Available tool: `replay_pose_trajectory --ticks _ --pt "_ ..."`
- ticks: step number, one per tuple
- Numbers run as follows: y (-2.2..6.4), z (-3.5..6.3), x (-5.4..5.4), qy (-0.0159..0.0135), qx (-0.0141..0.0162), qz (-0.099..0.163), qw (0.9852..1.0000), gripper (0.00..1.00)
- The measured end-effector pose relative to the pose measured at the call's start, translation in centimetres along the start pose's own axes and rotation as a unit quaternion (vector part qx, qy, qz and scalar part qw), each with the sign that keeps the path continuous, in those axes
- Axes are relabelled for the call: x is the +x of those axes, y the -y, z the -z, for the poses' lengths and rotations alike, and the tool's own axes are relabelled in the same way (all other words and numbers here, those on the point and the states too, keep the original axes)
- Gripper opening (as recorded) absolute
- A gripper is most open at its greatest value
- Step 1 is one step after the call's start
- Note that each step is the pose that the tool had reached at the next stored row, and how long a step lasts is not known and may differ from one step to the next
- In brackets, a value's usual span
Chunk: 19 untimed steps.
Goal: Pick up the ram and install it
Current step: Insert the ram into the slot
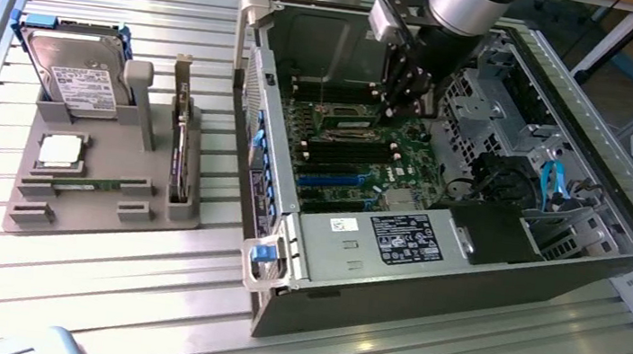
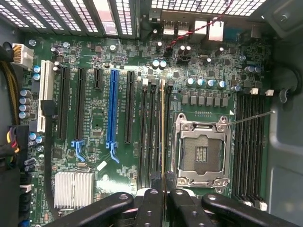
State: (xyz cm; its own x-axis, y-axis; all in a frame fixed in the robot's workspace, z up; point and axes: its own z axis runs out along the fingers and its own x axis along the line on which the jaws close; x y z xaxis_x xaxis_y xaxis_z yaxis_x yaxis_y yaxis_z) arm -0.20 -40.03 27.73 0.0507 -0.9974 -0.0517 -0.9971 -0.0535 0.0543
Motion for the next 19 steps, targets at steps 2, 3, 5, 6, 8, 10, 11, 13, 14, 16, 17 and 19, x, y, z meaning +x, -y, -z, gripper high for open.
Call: replay_pose_trajectory --ticks 2,3,5,6,8,10,11,13,14,16,17,19 --pt "0.0 -0.03 0.0 -0.0001 -0.0001 0.0 1.0 0.12" --pt "0.0 -0.02 0.01 -0.0002 -0.0001 0.0 1.0 0.12" --pt "0.0 -0.03 0.0 -0.0001 0.0 0.0 1.0 0.12" --pt "0.0 -0.04 0.0 0.0 0.0 0.0 1.0 0.12" --pt "0.0 -0.04 0.0 0.0 0.0 0.0 1.0 0.12" --pt "0.0 -0.07 0.01 0.0002 0.0002 -0.004 1.0 0.12" --pt "0.0 -0.08 0.01 0.0003 0.0003 -0.007 1.0 0.12" --pt "0.01 -0.15 0.01 0.0012 0.0011 -0.023 0.9997 0.12" --pt "0.01 -0.17 0.01 0.0014 0.0013 -0.026 0.9997 0.12" --pt "0.01 -0.19 0.01 0.0017 0.0016 -0.031 0.9995 0.12" --pt "0.01 -0.18 0.01 0.0016 0.0016 -0.031 0.9995 0.12" --pt "0.01 -0.19 0.01 0.0017 0.0016 -0.031 0.9995 0.12"
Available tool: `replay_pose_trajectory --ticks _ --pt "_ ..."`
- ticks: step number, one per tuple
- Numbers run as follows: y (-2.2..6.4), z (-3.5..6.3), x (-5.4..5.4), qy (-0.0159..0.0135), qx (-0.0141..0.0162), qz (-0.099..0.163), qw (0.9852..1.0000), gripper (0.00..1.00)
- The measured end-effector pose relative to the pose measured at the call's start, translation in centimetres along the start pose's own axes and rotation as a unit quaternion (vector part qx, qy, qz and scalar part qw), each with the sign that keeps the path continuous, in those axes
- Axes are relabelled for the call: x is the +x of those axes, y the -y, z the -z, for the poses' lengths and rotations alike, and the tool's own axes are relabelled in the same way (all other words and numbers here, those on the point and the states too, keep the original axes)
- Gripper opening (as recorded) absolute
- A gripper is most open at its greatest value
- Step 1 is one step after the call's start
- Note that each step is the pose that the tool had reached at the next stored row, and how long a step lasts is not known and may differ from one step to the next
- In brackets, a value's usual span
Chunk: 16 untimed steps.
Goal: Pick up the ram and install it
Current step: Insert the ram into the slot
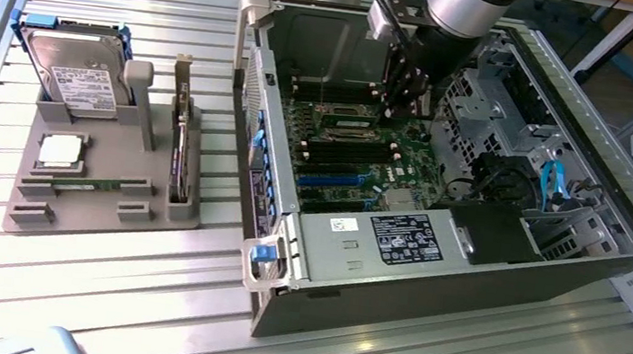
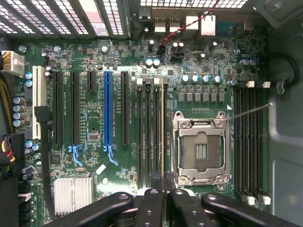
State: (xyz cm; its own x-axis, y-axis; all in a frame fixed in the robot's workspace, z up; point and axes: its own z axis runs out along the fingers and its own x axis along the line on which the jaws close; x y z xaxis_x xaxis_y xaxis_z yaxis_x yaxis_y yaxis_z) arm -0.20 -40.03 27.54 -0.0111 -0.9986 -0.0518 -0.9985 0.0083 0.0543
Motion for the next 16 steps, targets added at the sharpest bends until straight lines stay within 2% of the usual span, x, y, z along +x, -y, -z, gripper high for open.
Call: replay_pose_trajectory --ticks 16 --pt "0.01 -0.08 0.27 0.0 0.0001 -0.003 1.0 0.12"
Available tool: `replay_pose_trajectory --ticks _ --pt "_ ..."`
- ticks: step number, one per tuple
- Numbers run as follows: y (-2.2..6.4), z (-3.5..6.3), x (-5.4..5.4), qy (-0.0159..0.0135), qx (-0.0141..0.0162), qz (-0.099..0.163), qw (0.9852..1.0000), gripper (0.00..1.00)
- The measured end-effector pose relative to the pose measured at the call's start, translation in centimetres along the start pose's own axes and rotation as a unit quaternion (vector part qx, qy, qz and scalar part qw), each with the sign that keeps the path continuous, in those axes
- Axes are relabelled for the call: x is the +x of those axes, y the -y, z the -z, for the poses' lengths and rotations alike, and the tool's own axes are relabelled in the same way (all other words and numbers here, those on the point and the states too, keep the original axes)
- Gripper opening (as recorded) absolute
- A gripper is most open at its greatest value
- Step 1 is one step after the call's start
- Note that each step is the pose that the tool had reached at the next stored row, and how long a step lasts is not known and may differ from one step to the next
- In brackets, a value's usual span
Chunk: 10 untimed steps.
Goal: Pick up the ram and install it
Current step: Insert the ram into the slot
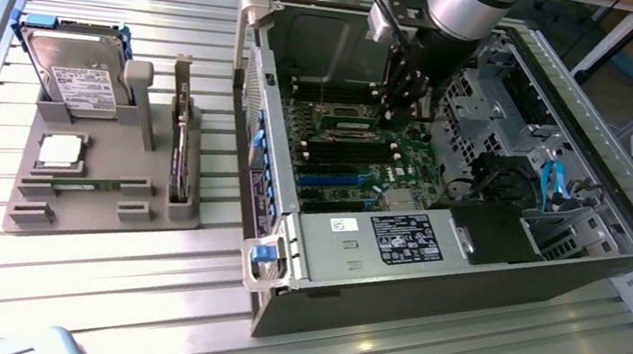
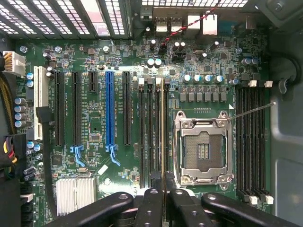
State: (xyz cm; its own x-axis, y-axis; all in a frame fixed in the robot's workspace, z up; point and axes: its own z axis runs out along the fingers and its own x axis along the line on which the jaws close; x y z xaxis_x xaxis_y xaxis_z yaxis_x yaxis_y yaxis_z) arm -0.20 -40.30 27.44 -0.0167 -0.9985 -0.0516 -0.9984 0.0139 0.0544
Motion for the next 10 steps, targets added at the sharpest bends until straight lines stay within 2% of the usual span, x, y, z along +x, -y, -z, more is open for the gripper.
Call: replay_pose_trajectory --ticks 10 --pt "0.04 -0.67 0.07 0.0001 0.0 0.0 1.0 0.12"
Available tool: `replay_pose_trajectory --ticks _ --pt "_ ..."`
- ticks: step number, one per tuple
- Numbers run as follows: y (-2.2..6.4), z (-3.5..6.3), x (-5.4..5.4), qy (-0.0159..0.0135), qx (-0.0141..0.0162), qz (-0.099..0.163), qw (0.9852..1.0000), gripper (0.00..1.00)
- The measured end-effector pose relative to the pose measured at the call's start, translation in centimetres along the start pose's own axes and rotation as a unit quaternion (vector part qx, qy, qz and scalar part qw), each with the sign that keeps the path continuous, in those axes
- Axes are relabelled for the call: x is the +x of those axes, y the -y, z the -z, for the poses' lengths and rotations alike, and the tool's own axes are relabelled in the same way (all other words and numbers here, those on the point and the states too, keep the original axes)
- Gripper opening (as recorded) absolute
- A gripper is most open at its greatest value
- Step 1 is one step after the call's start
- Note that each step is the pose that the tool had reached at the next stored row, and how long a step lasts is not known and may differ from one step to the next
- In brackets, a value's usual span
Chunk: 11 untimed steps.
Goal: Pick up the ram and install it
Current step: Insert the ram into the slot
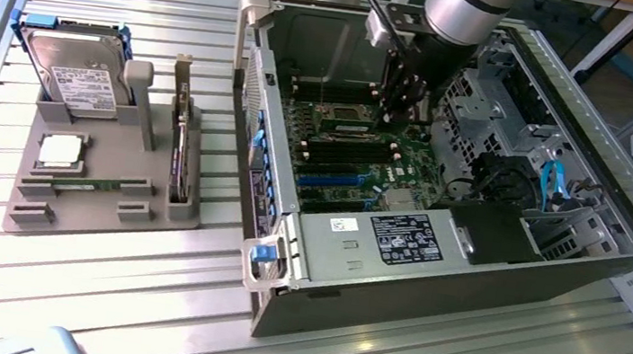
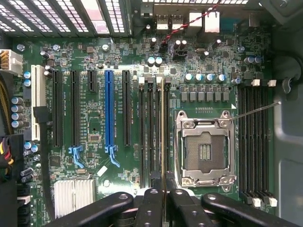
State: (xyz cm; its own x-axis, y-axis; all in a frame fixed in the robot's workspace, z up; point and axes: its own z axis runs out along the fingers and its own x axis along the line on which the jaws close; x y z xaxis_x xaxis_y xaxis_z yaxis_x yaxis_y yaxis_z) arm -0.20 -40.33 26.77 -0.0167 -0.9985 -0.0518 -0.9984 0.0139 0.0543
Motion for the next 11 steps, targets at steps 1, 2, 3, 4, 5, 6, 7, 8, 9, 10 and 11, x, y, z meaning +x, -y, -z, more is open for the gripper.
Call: replay_pose_trajectory --ticks 1,2,3,4,5,6,7,8,9,10,11 --pt "0.0 -0.09 0.0 0.0 0.0 0.0 1.0 0.12" --pt "0.01 -0.25 0.0 0.0 0.0 0.0 1.0 0.12" --pt "0.02 -0.33 0.0 0.0 0.0 0.0 1.0 0.12" --pt "0.03 -0.44 0.0 0.0 0.0 0.0 1.0 0.12" --pt "0.03 -0.52 0.0 0.0 0.0 0.0 1.0 0.12" --pt "0.04 -0.62 0.0 0.0 0.0 0.0 1.0 0.12" --pt "0.04 -0.75 0.1 0.0 0.0 0.0 1.0 0.12" --pt "0.05 -0.87 0.1 0.0 0.0 0.0 1.0 0.12" --pt "0.05 -0.99 0.1 0.0 0.0 0.0 1.0 0.12" --pt "0.06 -1.12 0.1 0.0 0.0 0.0 1.0 0.12" --pt "0.06 -1.2 0.1 0.0 0.0 0.0 1.0 0.12"
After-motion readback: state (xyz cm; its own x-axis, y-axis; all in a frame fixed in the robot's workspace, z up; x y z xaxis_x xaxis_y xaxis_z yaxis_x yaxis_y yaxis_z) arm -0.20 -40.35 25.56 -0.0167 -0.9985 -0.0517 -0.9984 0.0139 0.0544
